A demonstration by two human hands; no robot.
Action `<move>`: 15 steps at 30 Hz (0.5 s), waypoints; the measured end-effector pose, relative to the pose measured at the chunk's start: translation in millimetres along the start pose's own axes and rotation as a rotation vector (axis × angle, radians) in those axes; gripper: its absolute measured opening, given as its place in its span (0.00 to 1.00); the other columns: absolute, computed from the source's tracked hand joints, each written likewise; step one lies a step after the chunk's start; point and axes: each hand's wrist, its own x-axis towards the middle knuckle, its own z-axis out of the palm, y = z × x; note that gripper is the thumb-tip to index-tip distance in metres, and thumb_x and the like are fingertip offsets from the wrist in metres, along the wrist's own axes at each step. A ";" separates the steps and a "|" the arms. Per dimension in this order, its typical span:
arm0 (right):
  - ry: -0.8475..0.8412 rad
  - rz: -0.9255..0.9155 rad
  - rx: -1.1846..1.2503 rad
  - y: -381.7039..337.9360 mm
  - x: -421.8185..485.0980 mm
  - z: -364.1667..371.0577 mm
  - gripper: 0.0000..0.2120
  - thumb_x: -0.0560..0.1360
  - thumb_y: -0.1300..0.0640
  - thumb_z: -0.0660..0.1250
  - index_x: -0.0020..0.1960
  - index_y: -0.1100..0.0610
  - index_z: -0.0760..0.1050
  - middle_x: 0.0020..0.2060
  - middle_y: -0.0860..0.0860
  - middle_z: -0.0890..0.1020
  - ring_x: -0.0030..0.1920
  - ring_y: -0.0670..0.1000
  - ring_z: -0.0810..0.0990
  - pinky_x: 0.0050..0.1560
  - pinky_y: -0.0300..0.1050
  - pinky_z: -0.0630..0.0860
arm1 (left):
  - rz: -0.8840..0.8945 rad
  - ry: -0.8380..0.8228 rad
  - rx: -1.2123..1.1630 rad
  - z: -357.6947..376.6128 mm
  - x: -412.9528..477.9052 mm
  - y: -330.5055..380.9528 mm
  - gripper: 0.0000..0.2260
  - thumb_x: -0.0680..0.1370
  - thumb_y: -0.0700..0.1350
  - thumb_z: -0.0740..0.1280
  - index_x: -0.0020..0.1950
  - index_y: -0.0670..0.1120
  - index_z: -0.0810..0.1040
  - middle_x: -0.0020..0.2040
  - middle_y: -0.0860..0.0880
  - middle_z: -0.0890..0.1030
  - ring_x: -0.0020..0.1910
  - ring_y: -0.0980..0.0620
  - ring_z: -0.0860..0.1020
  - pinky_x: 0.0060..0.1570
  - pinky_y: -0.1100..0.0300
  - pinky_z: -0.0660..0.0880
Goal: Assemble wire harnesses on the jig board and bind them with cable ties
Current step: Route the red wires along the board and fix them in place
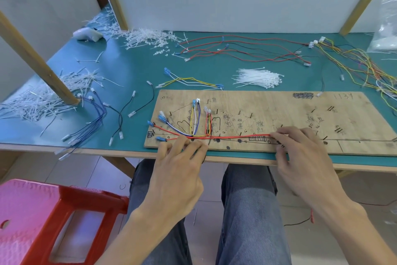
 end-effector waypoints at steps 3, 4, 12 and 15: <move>-0.034 -0.012 -0.024 0.5 -0.1 -2.4 0.15 0.79 0.61 0.68 0.64 0.58 0.83 0.62 0.52 0.80 0.58 0.58 0.74 0.55 0.63 0.77 | 0.002 -0.005 -0.028 -3.0 1.8 -0.7 0.23 0.68 0.40 0.75 0.63 0.49 0.82 0.61 0.55 0.83 0.58 0.49 0.76 0.54 0.52 0.63; -0.041 -0.013 -0.022 0.8 0.3 -3.3 0.14 0.79 0.61 0.68 0.63 0.58 0.83 0.62 0.52 0.79 0.57 0.57 0.74 0.54 0.63 0.76 | 0.003 -0.005 -0.035 -4.3 2.7 -0.7 0.22 0.68 0.40 0.75 0.62 0.49 0.82 0.60 0.55 0.83 0.57 0.49 0.76 0.54 0.52 0.62; 0.056 0.051 0.151 10.3 4.3 -14.3 0.16 0.79 0.59 0.69 0.66 0.55 0.82 0.62 0.48 0.78 0.62 0.54 0.70 0.63 0.53 0.74 | 0.028 0.019 -0.155 -22.6 21.1 4.1 0.16 0.73 0.37 0.70 0.59 0.48 0.83 0.52 0.54 0.83 0.55 0.50 0.76 0.53 0.52 0.79; 0.115 0.093 0.213 21.5 18.0 -23.6 0.13 0.79 0.59 0.70 0.63 0.55 0.83 0.58 0.48 0.80 0.62 0.54 0.72 0.64 0.39 0.64 | 0.108 0.043 -0.184 -31.6 43.9 17.0 0.12 0.77 0.40 0.65 0.58 0.48 0.83 0.52 0.54 0.82 0.54 0.51 0.77 0.52 0.54 0.80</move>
